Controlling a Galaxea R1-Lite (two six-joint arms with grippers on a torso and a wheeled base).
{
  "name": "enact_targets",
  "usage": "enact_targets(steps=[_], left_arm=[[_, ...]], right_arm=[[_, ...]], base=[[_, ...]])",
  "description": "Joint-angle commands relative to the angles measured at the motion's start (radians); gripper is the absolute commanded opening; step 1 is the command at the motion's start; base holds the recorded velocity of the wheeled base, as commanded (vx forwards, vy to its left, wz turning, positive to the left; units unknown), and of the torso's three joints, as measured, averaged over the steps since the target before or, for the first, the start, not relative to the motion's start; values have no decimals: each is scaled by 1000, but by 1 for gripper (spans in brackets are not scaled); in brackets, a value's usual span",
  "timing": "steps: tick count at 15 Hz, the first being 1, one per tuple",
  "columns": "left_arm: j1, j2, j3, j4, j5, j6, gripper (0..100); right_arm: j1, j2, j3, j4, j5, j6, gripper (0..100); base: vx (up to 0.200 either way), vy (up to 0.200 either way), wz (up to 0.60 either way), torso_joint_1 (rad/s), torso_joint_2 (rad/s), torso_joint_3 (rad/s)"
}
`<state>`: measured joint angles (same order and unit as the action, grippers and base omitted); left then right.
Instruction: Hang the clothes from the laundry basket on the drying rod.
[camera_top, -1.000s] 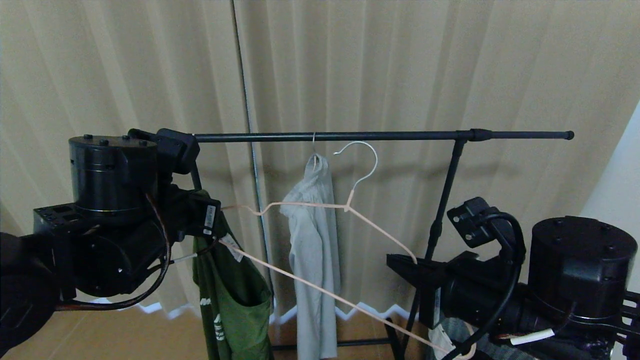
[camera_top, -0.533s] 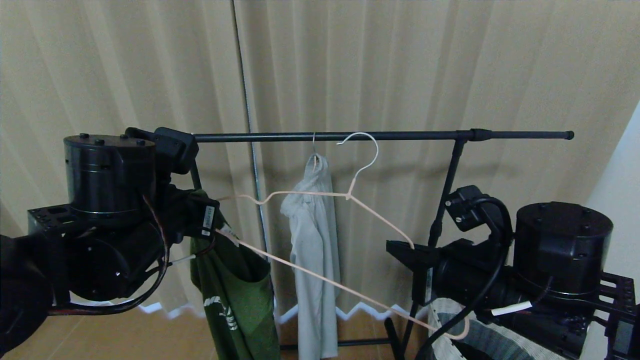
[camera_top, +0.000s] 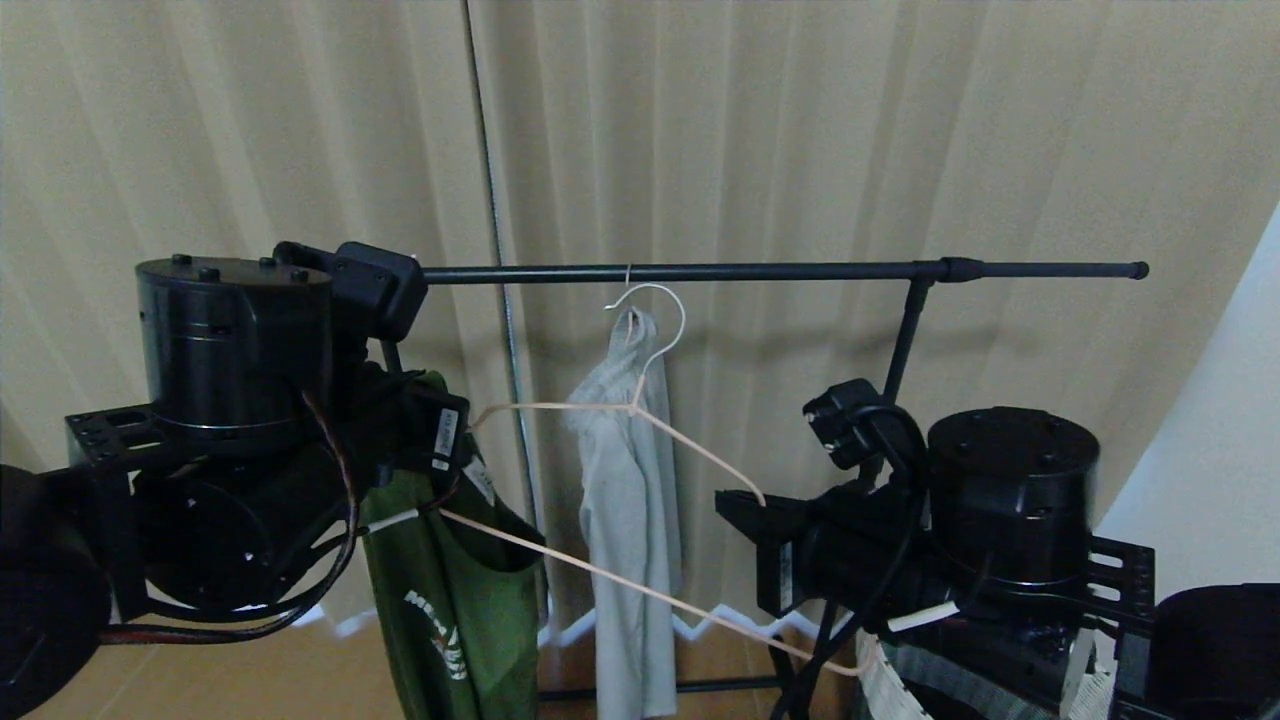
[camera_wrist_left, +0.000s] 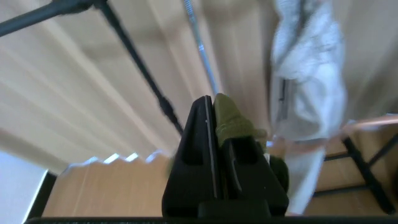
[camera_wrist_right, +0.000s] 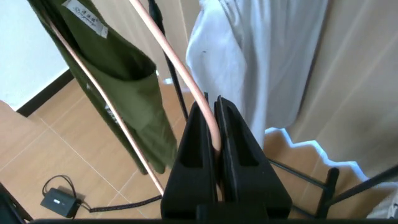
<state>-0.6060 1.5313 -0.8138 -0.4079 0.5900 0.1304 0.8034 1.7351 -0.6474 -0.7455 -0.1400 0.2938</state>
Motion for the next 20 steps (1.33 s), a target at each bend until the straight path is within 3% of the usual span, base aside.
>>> enact_targets(steps=[1, 5, 9, 14, 20], left_arm=[[-18, -2, -18, 1, 1, 1, 0], [-12, -11, -48, 3, 1, 3, 0], [20, -74, -39, 106, 11, 9, 0], [43, -132, -11, 189, 24, 29, 0], [-84, -95, -45, 181, 22, 15, 0]], right_arm=[[3, 52, -34, 3, -1, -1, 0], [16, 90, -44, 6, -16, -12, 0], [2, 66, -40, 2, -135, -70, 0], [-49, 31, -47, -5, -174, -124, 0], [-43, 90, -115, -5, -174, -157, 0]], base=[[0, 0, 0, 0, 0, 0], [0, 0, 0, 0, 0, 0], [0, 0, 0, 0, 0, 0], [0, 0, 0, 0, 0, 0], [0, 0, 0, 0, 0, 0]])
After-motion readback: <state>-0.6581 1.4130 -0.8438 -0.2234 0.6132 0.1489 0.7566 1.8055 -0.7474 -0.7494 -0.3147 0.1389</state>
